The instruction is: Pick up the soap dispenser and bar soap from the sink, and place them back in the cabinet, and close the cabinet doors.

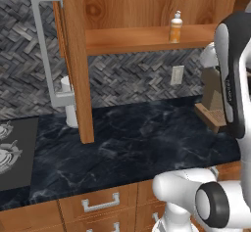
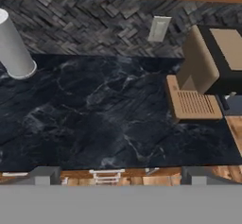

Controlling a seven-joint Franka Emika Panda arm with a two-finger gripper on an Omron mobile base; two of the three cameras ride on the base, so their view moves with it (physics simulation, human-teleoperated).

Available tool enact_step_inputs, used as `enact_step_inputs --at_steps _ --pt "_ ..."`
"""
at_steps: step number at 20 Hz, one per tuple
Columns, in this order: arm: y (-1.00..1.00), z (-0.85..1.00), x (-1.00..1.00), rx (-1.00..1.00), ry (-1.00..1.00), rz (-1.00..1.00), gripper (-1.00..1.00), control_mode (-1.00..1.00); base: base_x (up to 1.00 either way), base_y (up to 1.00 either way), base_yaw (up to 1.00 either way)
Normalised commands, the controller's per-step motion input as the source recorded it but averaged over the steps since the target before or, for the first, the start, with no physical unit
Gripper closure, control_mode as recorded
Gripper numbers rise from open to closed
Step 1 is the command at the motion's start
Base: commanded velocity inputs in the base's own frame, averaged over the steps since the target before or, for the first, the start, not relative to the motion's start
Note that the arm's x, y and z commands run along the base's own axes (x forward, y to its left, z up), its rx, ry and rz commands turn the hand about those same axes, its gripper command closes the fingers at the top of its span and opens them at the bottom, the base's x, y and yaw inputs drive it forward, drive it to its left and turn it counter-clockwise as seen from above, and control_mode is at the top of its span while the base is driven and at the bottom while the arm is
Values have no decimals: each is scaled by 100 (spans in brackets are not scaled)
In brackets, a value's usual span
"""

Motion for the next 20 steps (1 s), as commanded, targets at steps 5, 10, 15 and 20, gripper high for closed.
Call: enact_step_inputs --at_steps 5,10,15,20 --pt "24 -46 -77 0 18 0 -100 -100 0 0 0" --pt "4 -60 -68 0 5 0 -100 -100 0 0 0" --pt "13 -52 -29 0 0 0 -100 -100 0 0 0" --pt "28 -33 6 0 0 1 -100 -100 0 0 0"
